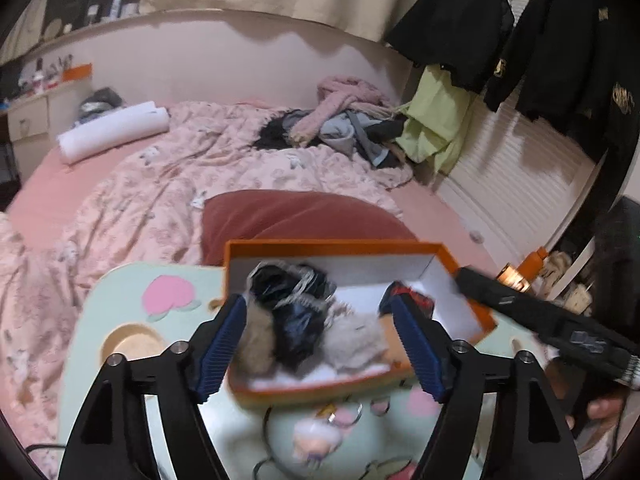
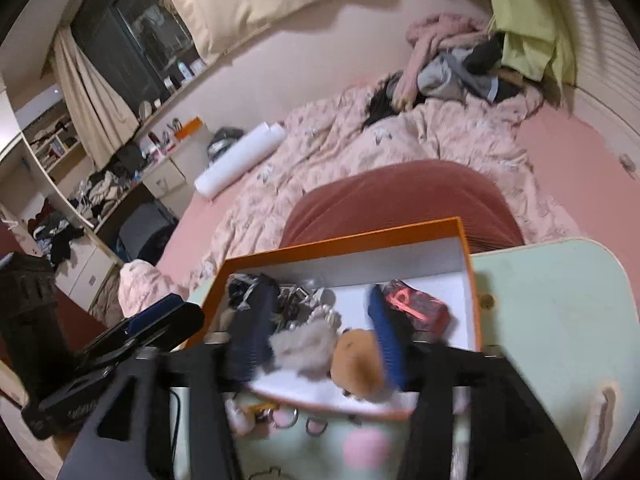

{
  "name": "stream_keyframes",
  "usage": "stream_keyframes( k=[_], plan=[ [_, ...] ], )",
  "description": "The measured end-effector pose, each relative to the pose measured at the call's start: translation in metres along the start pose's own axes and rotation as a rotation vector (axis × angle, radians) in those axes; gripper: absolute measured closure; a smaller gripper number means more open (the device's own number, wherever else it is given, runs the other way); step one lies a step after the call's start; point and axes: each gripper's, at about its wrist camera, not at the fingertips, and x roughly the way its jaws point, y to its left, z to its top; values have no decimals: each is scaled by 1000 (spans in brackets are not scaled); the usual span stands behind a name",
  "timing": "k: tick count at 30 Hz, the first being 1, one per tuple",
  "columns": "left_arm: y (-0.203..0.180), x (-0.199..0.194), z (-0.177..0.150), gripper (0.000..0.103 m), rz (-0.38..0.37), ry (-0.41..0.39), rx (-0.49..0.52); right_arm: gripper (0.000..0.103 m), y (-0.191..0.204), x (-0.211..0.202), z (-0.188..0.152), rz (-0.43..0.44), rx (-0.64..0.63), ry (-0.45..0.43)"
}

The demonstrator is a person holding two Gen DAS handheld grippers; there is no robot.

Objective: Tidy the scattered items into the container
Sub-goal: 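Drop the pompom into the box with the left gripper while the right drops the bracelet in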

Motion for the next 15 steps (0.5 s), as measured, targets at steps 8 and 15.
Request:
stream_keyframes(
  k=[8, 15],
  plan=[
    [-21, -21, -67, 19, 69, 65, 113, 38, 40, -39, -64, -163, -259, 35],
    [-15, -7, -109, 19, 130, 157, 72, 38, 22, -34, -116, -270, -209, 126]
  ],
)
